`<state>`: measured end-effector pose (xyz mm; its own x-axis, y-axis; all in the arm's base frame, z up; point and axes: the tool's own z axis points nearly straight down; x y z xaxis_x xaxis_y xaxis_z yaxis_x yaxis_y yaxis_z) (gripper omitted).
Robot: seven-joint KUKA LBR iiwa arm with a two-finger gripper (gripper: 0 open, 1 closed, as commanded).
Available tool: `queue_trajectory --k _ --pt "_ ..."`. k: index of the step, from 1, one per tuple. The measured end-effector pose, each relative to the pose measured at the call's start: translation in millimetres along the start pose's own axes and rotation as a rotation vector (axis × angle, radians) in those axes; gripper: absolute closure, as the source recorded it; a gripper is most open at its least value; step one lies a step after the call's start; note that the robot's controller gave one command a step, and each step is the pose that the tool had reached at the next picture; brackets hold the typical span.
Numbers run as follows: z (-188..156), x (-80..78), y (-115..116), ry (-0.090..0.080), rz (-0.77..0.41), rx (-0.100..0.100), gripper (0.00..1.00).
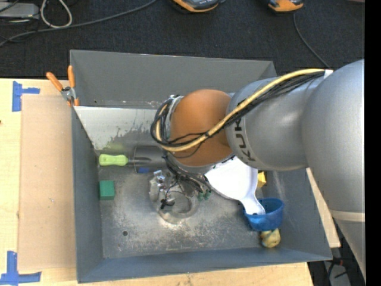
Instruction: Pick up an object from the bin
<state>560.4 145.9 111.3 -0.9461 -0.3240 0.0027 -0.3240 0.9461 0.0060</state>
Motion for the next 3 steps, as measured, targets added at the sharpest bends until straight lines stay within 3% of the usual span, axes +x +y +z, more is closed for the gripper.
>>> queue_trajectory --k 1,2,3 --pt "0 0.0 0 0.0 0.001 0.0 1.0" --pt "-5 -3.7 -46 -0.001 0.021 -0.002 1.0" --pt "-60 0.5 -49 -0.002 -0.05 -0.004 0.0"
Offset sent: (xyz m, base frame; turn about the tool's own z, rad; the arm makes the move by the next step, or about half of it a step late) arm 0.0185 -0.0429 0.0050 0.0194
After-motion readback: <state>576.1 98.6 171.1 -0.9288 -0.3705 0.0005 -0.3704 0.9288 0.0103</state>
